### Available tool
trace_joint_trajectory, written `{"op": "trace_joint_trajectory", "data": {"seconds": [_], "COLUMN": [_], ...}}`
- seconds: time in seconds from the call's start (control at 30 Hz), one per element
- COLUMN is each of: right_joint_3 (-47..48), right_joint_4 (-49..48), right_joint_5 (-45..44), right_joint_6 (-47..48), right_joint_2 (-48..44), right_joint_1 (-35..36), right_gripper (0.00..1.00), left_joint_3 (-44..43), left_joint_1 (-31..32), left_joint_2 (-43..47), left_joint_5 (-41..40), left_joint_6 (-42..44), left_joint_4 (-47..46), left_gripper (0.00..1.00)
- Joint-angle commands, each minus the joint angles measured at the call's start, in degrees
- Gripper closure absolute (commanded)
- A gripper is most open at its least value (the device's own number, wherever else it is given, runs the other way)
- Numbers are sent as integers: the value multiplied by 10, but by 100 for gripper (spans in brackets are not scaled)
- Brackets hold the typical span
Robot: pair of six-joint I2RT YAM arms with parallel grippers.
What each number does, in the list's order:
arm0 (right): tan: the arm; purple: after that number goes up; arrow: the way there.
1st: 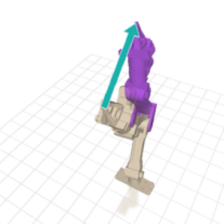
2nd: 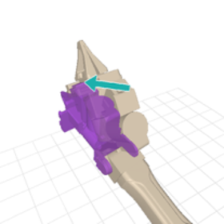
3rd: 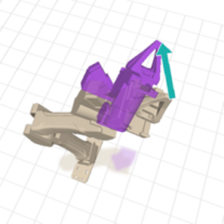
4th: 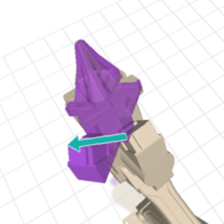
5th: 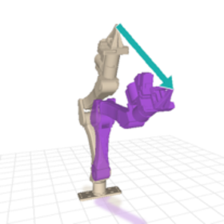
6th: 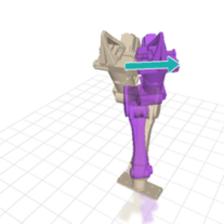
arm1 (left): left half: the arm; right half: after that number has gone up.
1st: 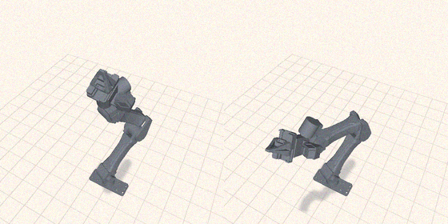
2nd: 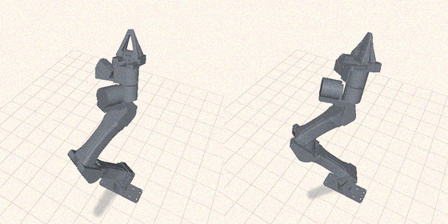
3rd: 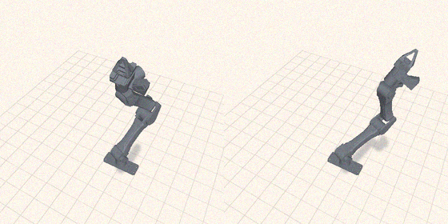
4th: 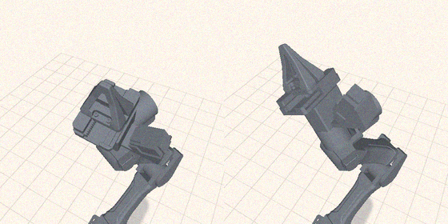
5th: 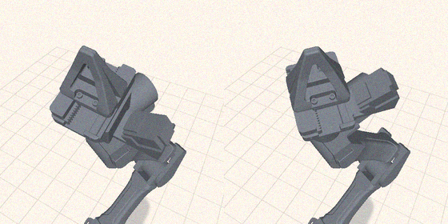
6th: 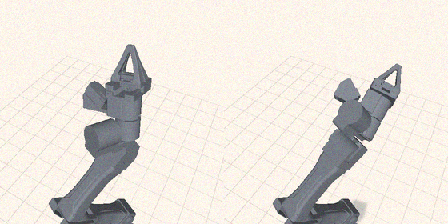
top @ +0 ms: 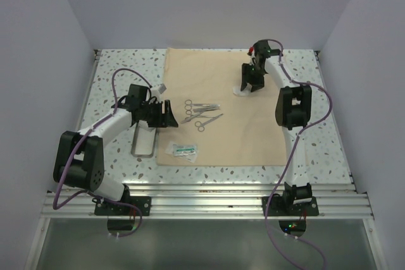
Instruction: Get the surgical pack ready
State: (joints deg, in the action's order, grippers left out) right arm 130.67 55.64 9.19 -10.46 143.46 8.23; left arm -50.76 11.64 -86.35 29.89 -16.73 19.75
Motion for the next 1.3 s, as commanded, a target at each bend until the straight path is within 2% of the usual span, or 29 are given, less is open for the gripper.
{"op": "trace_joint_trajectory", "data": {"seconds": [0.0,0.13,0.37,0.47,0.5,0.57,0.6,0.63,0.73,0.9,1.07,1.27], "right_joint_3": [-3,-2,-4,0,3,16,20,23,19,-75,-218,-374], "right_joint_4": [-12,-9,-16,-17,-18,-13,-12,-7,-14,-14,6,12], "right_joint_5": [17,13,5,8,9,12,15,17,35,69,104,163], "right_joint_6": [-4,-8,-14,-19,-21,-27,-29,-32,-46,-40,6,47], "right_joint_2": [-5,6,2,2,2,2,0,-4,-42,-159,-311,-485], "right_joint_1": [6,13,17,18,19,19,19,18,20,54,136,259], "right_gripper": [45,48,64,77,84,90,99,100,100,100,100,100], "left_joint_3": [1,1,-4,-10,-12,-20,-23,-26,-21,4,-7,-23], "left_joint_1": [-6,-6,-6,-6,-6,-6,-6,-6,-5,-3,-3,-3], "left_joint_2": [-3,-4,-1,0,0,2,5,10,31,73,109,148], "left_joint_5": [15,15,9,8,8,7,1,0,1,55,103,203], "left_joint_6": [11,11,14,14,14,12,8,2,-22,-69,-69,-54], "left_joint_4": [-25,-24,-22,-23,-23,-23,-20,-21,-37,-97,-135,-153], "left_gripper": [34,34,34,34,34,34,34,34,33,30,27,24]}}
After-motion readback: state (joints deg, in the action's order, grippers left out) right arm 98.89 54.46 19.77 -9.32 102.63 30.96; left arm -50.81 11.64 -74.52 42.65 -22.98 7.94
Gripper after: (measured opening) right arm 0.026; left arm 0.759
